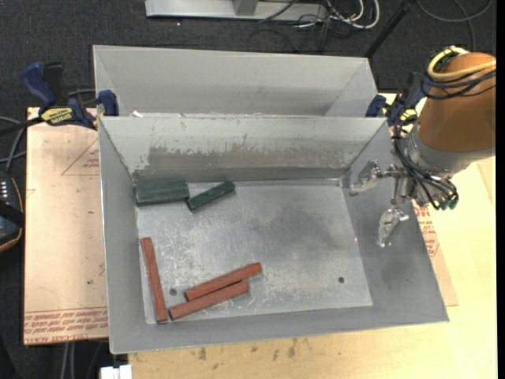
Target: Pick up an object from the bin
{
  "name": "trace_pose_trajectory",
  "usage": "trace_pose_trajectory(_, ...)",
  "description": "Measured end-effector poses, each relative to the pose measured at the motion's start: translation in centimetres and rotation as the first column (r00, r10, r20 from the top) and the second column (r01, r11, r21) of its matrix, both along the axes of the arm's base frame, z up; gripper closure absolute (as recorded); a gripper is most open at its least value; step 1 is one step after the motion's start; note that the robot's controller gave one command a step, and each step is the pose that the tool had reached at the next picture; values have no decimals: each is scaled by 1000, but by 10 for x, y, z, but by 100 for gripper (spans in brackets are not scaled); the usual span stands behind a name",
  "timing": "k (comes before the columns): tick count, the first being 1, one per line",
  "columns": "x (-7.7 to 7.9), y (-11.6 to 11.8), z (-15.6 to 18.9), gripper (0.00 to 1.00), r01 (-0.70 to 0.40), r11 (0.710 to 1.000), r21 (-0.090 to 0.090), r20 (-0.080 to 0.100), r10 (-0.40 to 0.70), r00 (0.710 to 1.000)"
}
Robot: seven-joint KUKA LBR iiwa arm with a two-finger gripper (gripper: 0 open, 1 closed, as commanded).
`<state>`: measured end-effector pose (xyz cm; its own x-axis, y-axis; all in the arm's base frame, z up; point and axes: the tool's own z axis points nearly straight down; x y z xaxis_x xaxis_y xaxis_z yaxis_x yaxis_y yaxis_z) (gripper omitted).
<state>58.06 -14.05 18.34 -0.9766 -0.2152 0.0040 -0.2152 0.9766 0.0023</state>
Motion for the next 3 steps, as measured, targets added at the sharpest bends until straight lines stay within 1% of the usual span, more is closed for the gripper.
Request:
trace_pose_trajectory(1,4,-10,15,0,-82,997,-1,8,82,997)
trace_pose_trajectory(2,25,12,-41,0,-268,964,-5,13,268,963)
trace_pose_trajectory(3,18,21,-81,0,-290,957,2,4,290,957)
